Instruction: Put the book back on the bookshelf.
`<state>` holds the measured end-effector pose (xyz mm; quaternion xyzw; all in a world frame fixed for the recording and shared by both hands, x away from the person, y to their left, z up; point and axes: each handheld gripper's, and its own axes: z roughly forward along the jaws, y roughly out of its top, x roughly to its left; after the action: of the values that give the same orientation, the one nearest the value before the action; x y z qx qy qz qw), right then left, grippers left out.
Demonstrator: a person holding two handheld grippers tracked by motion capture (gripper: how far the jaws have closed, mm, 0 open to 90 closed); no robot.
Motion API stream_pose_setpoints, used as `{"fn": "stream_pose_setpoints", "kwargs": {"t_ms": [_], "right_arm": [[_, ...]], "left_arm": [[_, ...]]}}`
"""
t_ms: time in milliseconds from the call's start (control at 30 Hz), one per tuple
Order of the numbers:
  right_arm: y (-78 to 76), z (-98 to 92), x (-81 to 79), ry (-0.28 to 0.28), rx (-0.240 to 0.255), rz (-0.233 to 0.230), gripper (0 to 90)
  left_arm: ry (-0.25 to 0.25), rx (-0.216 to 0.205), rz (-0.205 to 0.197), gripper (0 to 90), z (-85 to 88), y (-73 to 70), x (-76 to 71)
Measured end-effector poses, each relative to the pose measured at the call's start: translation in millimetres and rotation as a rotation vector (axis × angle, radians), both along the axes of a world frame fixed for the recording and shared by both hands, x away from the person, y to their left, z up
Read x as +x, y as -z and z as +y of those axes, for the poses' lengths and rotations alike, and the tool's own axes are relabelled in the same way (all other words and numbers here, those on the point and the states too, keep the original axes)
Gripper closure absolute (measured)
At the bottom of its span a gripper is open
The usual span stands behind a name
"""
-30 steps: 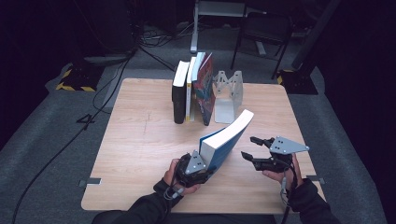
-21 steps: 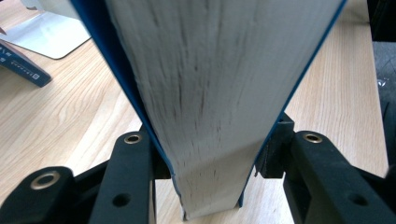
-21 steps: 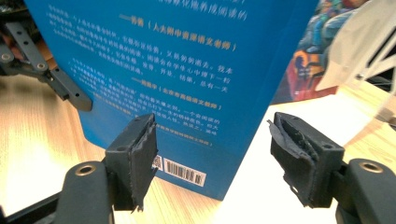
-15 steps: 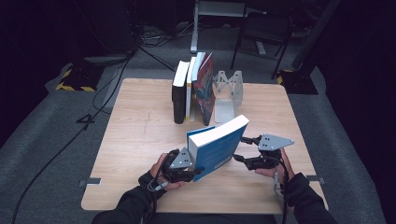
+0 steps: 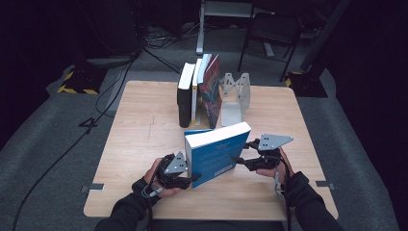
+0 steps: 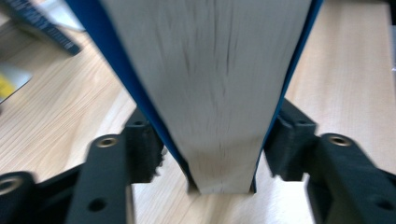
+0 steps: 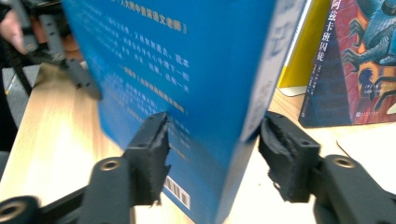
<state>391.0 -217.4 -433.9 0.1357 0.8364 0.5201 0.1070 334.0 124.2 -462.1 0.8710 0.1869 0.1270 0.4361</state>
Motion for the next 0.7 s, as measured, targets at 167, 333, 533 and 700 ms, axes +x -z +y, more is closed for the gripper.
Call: {"fn": "stream_pose_setpoints", "kwargs": {"t_ms": [167,333,533,700], "right_arm": [[-4.3,-13.9,-19.4,-0.054,-0.024,-0.010,54.5],[-20.3,-8.7,-34.6,-0.118,0.002,-0.054,50.8],[-44.7,13.8,-51.8,-0.111,0.014,-0.130,56.7],[-47.9,15.2,-60.7,-0.086,-0.012,-0.137,59.6]], "left_arm": [[-0.021,0.026,0.002,42.1,-1.1,4.5,1.1],[-0.038,0.031,-0.005,42.0,-3.0,4.7,2.5],[-0.077,0.014,-0.020,37.6,-10.7,6.7,6.5],[-0.087,0.014,-0.028,33.3,-20.0,7.8,15.1]]}}
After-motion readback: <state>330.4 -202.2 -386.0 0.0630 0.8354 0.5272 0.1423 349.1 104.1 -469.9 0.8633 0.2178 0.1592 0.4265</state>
